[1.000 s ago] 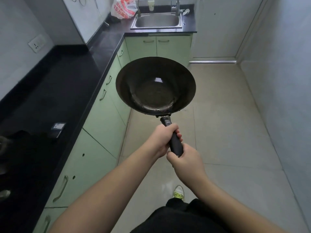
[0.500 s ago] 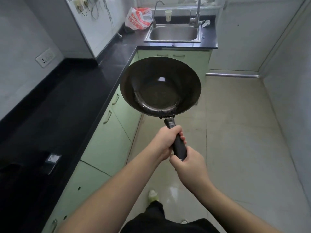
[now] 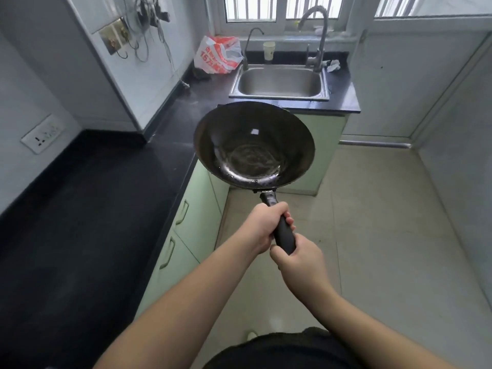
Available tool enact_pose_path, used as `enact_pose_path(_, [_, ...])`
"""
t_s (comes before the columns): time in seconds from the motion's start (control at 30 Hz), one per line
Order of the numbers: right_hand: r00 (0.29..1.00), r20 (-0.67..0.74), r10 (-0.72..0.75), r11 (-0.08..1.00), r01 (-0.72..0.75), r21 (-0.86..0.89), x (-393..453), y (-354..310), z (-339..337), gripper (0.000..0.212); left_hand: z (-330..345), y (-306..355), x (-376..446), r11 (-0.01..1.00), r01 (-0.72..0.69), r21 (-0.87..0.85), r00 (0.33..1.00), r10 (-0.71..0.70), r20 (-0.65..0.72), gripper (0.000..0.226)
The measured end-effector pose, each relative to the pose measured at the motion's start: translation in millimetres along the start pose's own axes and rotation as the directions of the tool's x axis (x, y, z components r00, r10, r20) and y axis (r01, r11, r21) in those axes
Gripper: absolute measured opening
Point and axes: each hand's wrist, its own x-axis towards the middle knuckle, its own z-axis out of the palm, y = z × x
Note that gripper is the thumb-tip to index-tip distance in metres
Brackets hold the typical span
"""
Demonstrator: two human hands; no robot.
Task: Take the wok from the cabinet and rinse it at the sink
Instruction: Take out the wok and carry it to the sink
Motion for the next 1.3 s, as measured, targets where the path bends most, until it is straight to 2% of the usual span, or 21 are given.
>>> enact_pose_path(0.27, [0.999,-0.033,-0.022,1.000,0.022,-0.011,122.3,-27.2,7.7,0.021,8.1,79.4,102.4,0.998,-0.045,0.046,0.998,0.042,0.049,0.025])
enact_pose_path(0.47, [0.999,-0.004,-0.038,0.999,0.038,-0.028,244.8,-35.3,-7.1,0.023,38.2,136.3,201.1,0.999,-0.038,0.016,0.999,0.037,0.022,0.026])
enact_pose_path(0.8, [0.999,0.027,-0.022,0.995,0.024,-0.101,413.9,-51.1,-58.3,0.023,109.5,216.1,336.2,0.999,0.046,0.004,0.998,-0.046,-0.032,0.027])
enact_pose_path(1.13, [0.997,0.061,-0.043,0.982,0.053,-0.181,536.8,-81.3,-41.4,0.026,98.9,288.5,443.7,0.996,0.086,-0.036,0.996,-0.087,-0.036,0.027])
enact_pose_path(1.3, [0.999,0.029,-0.018,0.972,0.025,-0.235,604.9,-97.8,-15.7,0.025,84.5,330.8,501.2,0.996,0.089,0.003,0.996,-0.089,0.001,0.030])
